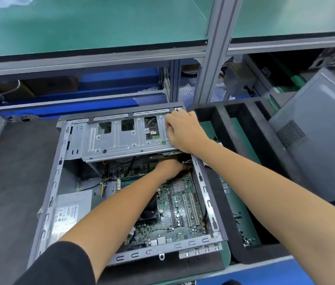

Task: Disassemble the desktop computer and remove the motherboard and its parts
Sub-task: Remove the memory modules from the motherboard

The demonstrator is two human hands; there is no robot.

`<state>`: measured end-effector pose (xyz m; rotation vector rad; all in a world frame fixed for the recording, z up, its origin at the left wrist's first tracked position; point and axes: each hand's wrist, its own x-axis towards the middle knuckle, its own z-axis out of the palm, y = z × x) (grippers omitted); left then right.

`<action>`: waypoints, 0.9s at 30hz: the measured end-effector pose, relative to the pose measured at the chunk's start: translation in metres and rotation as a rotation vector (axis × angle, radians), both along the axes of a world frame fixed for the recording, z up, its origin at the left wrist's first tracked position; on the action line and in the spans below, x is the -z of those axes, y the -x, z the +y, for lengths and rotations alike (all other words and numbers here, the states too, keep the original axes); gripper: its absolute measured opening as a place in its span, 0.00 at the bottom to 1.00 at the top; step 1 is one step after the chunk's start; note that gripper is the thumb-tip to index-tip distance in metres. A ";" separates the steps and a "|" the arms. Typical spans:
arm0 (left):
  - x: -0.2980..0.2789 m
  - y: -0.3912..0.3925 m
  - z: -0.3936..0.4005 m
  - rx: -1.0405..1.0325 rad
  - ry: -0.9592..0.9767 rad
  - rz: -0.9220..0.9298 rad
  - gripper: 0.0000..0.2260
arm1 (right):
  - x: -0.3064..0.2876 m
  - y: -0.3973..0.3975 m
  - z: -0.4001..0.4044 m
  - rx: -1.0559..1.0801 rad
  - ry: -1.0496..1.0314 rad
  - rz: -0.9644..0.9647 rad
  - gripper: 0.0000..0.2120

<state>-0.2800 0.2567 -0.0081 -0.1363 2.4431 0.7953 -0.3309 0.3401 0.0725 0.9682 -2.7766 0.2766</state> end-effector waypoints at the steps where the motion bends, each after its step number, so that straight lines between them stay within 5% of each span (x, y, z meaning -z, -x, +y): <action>1: -0.001 0.001 0.000 0.010 0.006 0.001 0.22 | 0.000 0.000 0.000 -0.001 0.003 0.001 0.04; 6: 0.005 -0.006 0.001 -0.023 0.046 0.118 0.11 | 0.002 0.002 0.000 -0.004 0.024 -0.014 0.02; 21: 0.008 -0.003 0.001 0.030 -0.093 0.164 0.19 | 0.005 0.004 -0.001 0.001 0.030 0.002 0.03; 27: 0.004 -0.009 0.003 0.086 -0.018 0.254 0.15 | 0.005 0.005 0.000 0.002 0.050 -0.022 0.04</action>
